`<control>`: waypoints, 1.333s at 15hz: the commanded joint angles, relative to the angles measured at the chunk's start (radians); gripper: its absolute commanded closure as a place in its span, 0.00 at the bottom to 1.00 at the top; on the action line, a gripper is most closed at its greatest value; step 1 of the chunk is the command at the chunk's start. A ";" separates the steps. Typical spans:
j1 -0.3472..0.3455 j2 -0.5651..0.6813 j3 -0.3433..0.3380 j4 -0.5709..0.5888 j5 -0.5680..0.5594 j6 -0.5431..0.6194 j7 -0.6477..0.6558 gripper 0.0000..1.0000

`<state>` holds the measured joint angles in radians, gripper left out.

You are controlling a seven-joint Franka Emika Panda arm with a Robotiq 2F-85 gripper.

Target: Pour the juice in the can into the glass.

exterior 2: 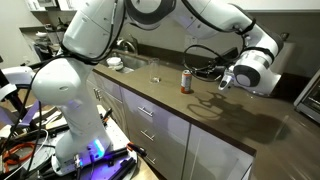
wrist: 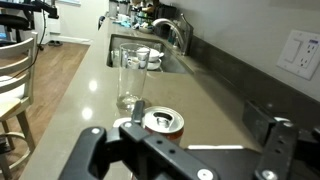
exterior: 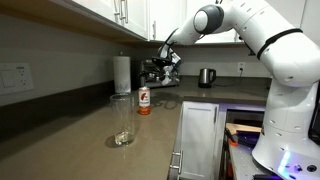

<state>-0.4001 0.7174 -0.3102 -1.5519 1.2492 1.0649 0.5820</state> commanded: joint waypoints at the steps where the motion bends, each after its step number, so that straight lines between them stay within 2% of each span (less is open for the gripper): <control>1: 0.024 0.006 -0.001 0.022 -0.017 0.057 0.063 0.00; 5: 0.052 -0.006 0.003 0.010 -0.050 0.114 0.065 0.00; 12: 0.055 -0.018 0.009 0.002 -0.160 0.058 0.039 0.00; 20: 0.078 -0.040 0.023 -0.017 -0.182 0.077 0.019 0.00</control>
<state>-0.3325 0.7063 -0.2943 -1.5490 1.0869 1.1342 0.6160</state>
